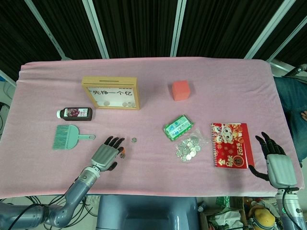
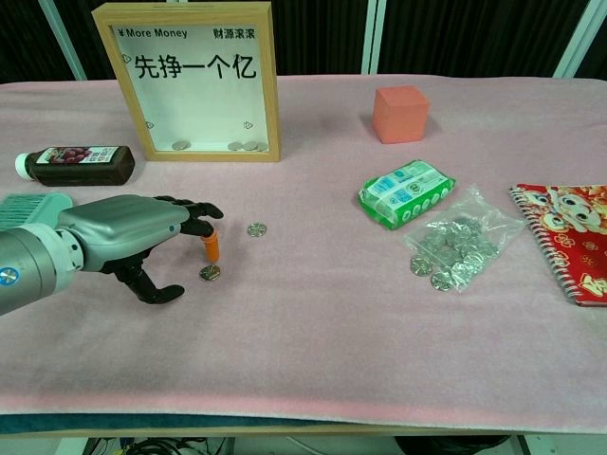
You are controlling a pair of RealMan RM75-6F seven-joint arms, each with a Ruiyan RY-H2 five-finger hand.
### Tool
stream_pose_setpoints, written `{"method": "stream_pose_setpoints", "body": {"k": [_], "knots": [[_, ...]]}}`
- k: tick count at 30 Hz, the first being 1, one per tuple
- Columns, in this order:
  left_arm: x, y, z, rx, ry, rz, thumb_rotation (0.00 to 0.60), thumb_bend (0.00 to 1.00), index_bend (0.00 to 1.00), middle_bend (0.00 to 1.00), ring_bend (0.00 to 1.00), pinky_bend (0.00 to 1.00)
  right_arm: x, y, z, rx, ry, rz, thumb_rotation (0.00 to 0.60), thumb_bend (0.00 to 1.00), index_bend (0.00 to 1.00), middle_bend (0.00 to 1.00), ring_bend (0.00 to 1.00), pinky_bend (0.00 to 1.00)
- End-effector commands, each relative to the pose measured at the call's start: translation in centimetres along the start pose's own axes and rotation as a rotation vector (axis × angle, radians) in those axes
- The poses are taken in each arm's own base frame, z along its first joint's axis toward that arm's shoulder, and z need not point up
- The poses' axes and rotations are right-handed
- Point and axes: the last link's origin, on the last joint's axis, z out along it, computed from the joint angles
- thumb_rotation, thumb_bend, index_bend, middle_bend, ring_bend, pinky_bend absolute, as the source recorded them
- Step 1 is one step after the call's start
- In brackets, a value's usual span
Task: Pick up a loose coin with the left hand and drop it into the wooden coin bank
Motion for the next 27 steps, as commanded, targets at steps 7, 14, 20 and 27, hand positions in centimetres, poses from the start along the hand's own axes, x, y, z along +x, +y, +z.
{"method": "stream_pose_setpoints", "body": {"k": [7, 14, 20, 27], "knots": [[0.19, 0.13, -0.08, -0.006, 0.013, -0.001, 0.6, 0.37, 0.33, 0.02, 0.0, 0.0, -0.02, -0.02, -0.01, 0.0, -0.001, 0.001, 0.6, 0.14, 0.12, 0.01, 0.1, 0.19], [0.17, 0.2, -0.04, -0.006, 0.015, 0.0, 0.6, 0.37, 0.35, 0.02, 0.0, 0.0, 0.01, 0.01, 0.0, -0.001, 0.0, 0.003, 0.6, 0.14, 0.12, 0.01, 0.1, 0.19], [0.38, 0.28, 0.15, -0.003, 0.027, -0.009, 0.6, 0.33, 0.36, 0.03, 0.0, 0.0, -0.04, -0.01, -0.02, -0.003, -0.004, 0.007, 0.6, 0.14, 0.12, 0.01, 0.1, 0.19], [0.27, 0.31, 0.22, 0.0, 0.032, -0.006, 0.6, 0.28, 0.37, 0.03, 0.0, 0.0, -0.02, -0.02, 0.01, -0.003, -0.003, 0.007, 0.6, 0.14, 0.12, 0.01, 0.1, 0.19]]}}
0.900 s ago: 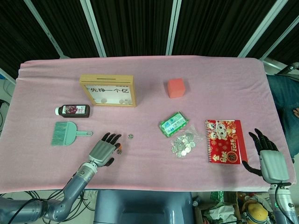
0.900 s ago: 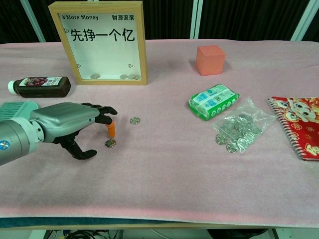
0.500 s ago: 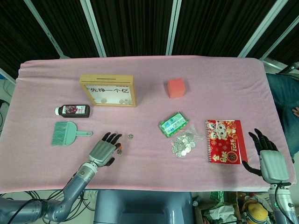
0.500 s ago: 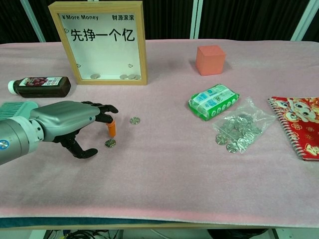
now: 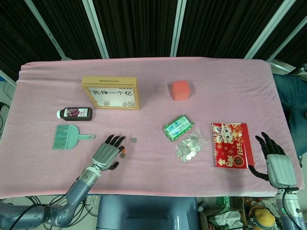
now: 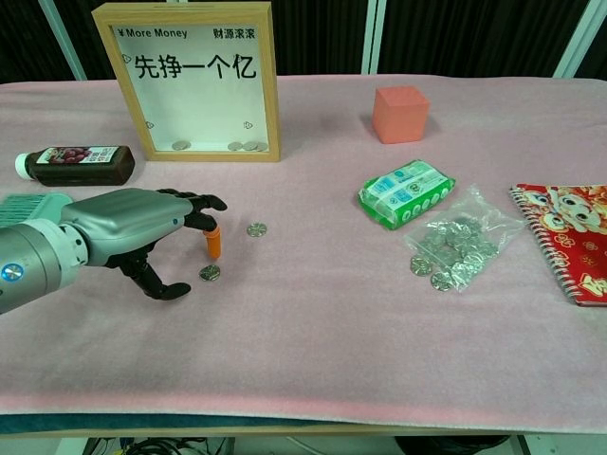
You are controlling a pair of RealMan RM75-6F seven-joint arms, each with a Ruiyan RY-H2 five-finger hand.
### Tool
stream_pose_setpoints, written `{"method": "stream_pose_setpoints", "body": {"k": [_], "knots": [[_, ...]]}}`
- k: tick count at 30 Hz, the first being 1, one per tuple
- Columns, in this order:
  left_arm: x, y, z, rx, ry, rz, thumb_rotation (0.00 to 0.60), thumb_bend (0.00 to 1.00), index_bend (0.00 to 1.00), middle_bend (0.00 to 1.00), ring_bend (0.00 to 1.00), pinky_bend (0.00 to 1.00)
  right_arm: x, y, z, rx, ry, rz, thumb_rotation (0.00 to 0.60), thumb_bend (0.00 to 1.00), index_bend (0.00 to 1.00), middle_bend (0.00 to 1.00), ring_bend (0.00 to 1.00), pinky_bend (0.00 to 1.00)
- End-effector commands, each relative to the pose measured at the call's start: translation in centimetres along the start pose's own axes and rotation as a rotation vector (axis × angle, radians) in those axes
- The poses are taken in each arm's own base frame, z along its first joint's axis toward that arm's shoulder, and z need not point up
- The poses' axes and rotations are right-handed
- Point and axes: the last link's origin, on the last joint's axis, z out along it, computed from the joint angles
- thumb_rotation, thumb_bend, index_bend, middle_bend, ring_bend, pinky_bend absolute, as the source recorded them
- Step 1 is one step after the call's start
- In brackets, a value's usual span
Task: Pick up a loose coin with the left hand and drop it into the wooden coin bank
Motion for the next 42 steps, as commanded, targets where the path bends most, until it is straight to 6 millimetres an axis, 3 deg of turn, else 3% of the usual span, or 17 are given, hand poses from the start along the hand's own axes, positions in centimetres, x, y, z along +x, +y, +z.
{"method": "stream_pose_setpoints", "body": {"k": [1, 18, 42], "knots": [[-0.04, 0.01, 0.0, 0.0, 0.0, 0.0, 0.6, 0.28, 0.37, 0.03, 0.0, 0.0, 0.0, 0.0, -0.01, 0.001, 0.0, -0.001, 0.6, 0.14, 0.12, 0.01, 0.1, 0.19], [-0.1, 0.18, 0.2, 0.0, 0.01, 0.01, 0.6, 0.33, 0.4, 0.03, 0.0, 0.0, 0.0, 0.0, -0.01, 0.0, -0.002, 0.003, 0.6, 0.14, 0.12, 0.01, 0.1, 0.19], [-0.73, 0.27, 0.64, 0.001, -0.005, 0.011, 0.6, 0.33, 0.4, 0.03, 0.0, 0.0, -0.02, -0.02, -0.01, 0.0, -0.006, 0.006, 0.6, 0.14, 0.12, 0.01, 0.1, 0.19]]}}
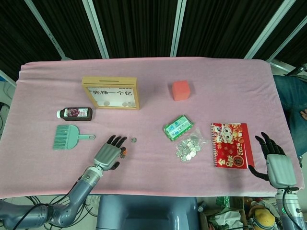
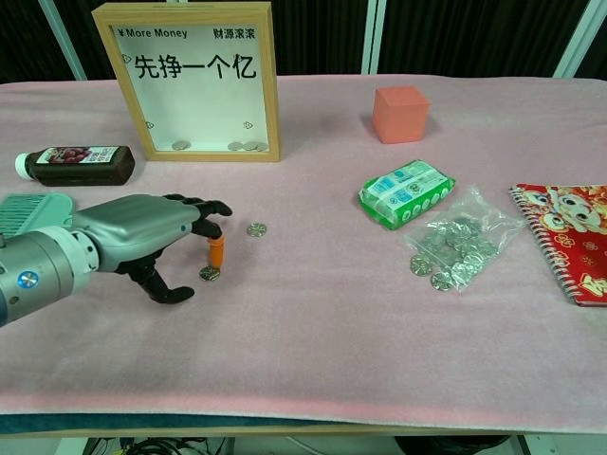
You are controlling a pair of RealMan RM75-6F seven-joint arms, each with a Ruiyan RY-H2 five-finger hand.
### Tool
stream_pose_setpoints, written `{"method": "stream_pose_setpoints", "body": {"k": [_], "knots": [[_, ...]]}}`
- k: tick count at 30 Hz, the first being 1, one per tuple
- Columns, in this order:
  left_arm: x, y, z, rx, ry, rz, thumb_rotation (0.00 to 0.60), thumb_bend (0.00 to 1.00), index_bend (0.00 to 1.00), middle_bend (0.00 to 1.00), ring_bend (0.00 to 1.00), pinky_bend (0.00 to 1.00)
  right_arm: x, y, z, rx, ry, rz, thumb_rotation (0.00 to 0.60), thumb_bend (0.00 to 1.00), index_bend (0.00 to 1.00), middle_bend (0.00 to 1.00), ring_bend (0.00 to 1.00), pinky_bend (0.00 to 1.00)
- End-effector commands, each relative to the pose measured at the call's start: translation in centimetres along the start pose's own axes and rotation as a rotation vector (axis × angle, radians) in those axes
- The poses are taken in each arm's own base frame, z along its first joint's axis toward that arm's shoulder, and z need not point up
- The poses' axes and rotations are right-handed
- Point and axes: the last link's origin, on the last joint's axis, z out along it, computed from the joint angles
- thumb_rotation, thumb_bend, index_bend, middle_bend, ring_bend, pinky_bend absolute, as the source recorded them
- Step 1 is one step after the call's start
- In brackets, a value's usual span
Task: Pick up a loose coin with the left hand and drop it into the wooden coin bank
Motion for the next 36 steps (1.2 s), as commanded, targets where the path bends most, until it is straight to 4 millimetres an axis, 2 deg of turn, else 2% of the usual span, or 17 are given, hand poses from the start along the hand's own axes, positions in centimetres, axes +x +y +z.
{"method": "stream_pose_setpoints", "body": {"k": [1, 23, 36], "knots": [[-0.01, -0.04, 0.06, 0.001, 0.002, 0.003, 0.6, 0.33, 0.4, 0.03, 0.0, 0.0, -0.01, -0.01, -0.01, 0.0, -0.001, 0.0, 0.6, 0.14, 0.12, 0.01, 0.1, 0.19], [-0.38, 0.05, 0.24, 0.0, -0.001, 0.015, 0.6, 0.33, 0.43, 0.03, 0.0, 0.0, -0.01, -0.01, -0.01, -0.002, -0.003, 0.003, 0.6, 0.14, 0.12, 0.01, 0.1, 0.19], [-0.48, -0.19, 0.57, 0.015, -0.004, 0.031, 0.6, 0.38, 0.46, 0.04, 0.0, 0.0, -0.02, -0.03, -0.03, -0.002, -0.005, 0.005, 0.6, 0.14, 0.12, 0.01, 0.1, 0.19]]}}
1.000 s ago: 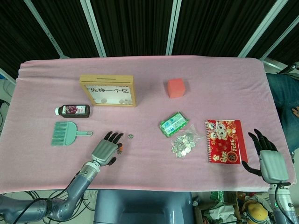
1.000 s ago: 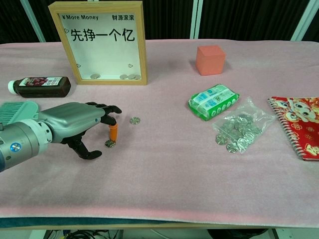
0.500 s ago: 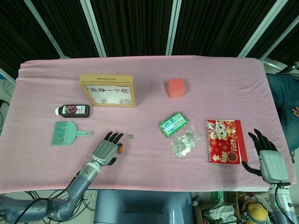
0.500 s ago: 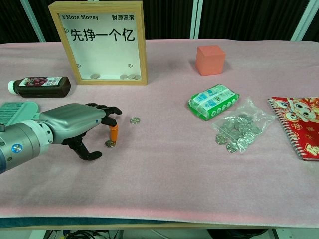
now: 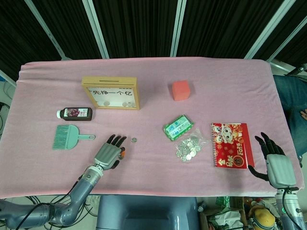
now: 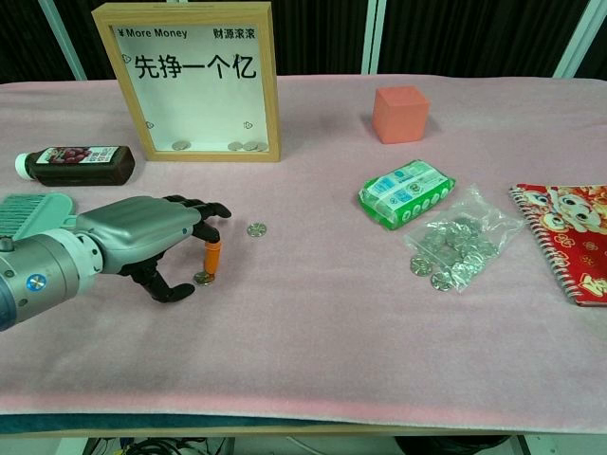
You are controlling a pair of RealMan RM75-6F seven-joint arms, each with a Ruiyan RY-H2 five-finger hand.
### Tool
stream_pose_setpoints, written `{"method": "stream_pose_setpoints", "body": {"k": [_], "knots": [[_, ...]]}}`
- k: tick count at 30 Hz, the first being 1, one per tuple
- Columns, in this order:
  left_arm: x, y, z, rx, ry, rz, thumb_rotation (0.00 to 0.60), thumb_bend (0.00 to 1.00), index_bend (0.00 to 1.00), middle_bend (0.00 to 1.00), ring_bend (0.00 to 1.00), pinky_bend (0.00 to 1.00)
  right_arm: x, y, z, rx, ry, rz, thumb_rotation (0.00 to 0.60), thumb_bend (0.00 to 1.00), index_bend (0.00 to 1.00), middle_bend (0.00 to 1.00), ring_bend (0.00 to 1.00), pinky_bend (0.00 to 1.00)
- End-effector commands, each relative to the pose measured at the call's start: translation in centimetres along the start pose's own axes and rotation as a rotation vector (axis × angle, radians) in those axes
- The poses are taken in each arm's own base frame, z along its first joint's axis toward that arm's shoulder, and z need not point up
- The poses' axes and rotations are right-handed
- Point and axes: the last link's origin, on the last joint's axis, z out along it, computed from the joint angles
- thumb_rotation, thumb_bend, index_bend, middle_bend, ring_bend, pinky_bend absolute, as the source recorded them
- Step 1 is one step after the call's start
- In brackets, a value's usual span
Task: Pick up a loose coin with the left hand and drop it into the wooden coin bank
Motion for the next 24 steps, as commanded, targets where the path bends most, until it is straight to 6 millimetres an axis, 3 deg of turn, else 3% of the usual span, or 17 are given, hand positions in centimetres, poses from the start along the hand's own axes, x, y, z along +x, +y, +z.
{"method": "stream_pose_setpoints", "body": {"k": [1, 24], "knots": [[-0.03, 0.0, 0.09, 0.002, -0.002, 0.003, 0.6, 0.38, 0.46, 0.04, 0.0, 0.0, -0.01, 0.0, 0.0, 0.0, -0.001, 0.0, 0.6, 0.14, 0.12, 0.01, 0.1, 0.19], [-0.51, 0.39, 0.07, 0.0, -0.018, 0.073, 0.6, 0.37, 0.47, 0.04, 0.0, 0.0, 0.04, -0.01, 0.05, 0.002, -0.001, 0.006, 0.6, 0.14, 0.12, 0.01, 0.1, 0.19]]}}
